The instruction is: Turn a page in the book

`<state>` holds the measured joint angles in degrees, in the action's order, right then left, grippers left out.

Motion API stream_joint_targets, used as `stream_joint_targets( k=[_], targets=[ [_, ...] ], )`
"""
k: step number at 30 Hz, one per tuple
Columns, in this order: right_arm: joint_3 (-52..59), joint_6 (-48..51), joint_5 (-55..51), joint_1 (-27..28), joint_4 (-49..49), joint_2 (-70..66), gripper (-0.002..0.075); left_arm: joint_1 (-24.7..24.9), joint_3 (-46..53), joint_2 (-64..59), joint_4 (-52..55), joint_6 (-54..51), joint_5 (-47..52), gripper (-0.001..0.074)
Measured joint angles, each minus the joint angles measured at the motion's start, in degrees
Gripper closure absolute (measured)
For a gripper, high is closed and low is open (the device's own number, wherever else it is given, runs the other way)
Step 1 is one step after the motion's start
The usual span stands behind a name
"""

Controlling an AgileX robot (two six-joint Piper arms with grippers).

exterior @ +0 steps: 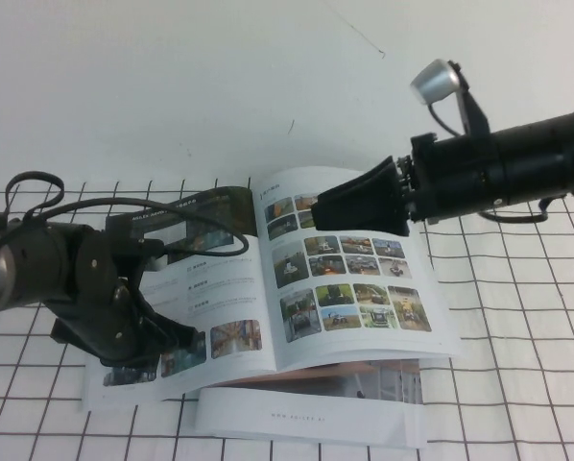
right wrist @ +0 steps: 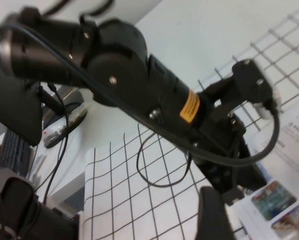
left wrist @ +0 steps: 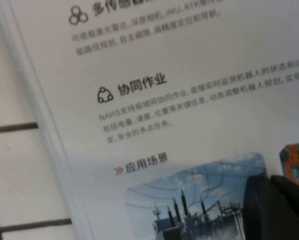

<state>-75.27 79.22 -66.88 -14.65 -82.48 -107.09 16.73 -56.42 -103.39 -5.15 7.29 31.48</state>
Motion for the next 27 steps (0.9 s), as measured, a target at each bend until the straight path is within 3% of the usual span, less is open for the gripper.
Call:
stream_joint_targets(
  k=[6,11,21,27],
  targets=[
    [0.0,0.41,-0.8,1.56,2.44,6.13,0.0323,0.0,1.74,1.9,-0.02,0.0,-2.34,0.0737],
    [-0.12,0.63,-1.04,3.32,3.49,11.77,0.0369,0.0,2.25,11.76,-0.16,0.0,-2.79,0.0737],
    [-5.34,-5.89,-2.22,14.19,7.29,24.54,0.0668,0.0,2.25,47.45,0.23,-1.6,2.86,0.0737],
    [-5.57,-13.7,1.69,18.58,18.66,31.56,0.0723,0.0,2.25,70.16,1.9,0.2,11.07,0.0737]
  ],
)
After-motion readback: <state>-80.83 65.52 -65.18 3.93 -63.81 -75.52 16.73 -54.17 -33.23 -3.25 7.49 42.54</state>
